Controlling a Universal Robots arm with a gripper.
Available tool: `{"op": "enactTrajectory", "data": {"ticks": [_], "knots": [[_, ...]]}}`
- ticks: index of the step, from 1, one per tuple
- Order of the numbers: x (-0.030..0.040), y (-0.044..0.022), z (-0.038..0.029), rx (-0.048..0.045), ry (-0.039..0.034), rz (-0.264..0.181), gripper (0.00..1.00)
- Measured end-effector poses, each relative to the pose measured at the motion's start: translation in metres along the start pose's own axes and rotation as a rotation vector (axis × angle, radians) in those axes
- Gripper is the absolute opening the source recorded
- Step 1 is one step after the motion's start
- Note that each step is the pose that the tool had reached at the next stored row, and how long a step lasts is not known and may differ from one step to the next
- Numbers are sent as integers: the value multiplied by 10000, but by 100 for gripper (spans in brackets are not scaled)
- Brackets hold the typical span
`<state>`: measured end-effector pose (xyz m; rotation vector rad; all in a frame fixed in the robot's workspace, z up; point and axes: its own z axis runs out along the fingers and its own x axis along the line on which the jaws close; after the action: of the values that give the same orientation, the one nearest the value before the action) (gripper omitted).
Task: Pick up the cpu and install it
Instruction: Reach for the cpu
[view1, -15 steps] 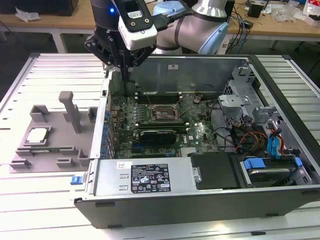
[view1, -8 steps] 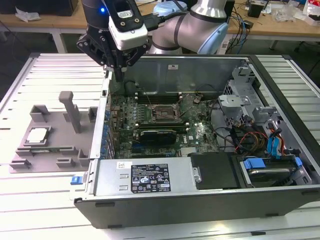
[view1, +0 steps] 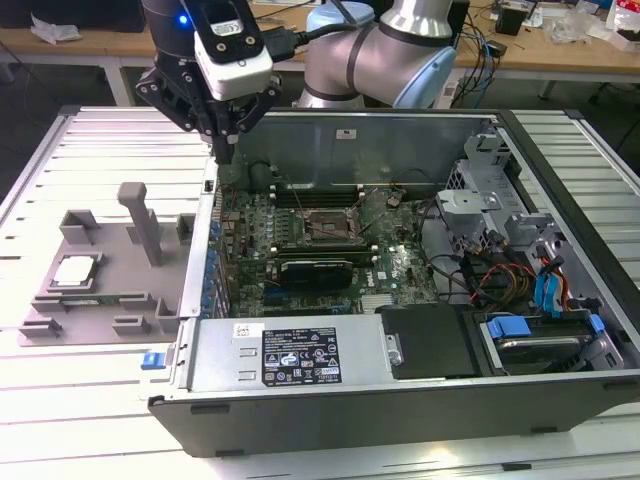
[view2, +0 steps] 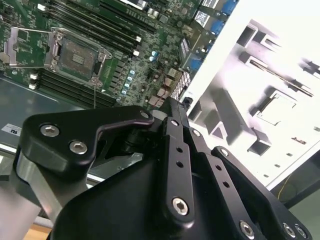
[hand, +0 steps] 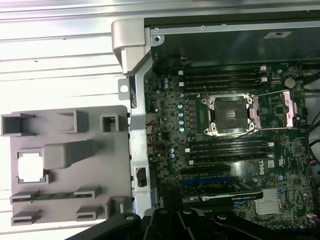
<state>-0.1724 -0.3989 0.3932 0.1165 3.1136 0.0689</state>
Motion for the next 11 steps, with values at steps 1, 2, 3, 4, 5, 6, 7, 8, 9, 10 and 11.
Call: {"op": "enactTrajectory", "data": {"ticks": [1, 2, 3, 4, 5, 6, 7, 8, 9, 10, 11], "knots": [[13, -1, 0, 0, 1, 0, 11], [38, -3, -1, 0, 1, 1, 11], [57, -4, -2, 1, 1, 1, 11], [87, -6, -3, 0, 0, 1, 11], [108, -8, -3, 0, 1, 0, 11], [128, -9, -4, 0, 1, 0, 11], [165, -12, -5, 1, 1, 0, 11], [187, -14, -5, 0, 1, 0, 11], [205, -15, -6, 0, 1, 0, 11], [236, -17, -7, 0, 1, 1, 11], [249, -18, -7, 0, 0, 1, 11]]}}
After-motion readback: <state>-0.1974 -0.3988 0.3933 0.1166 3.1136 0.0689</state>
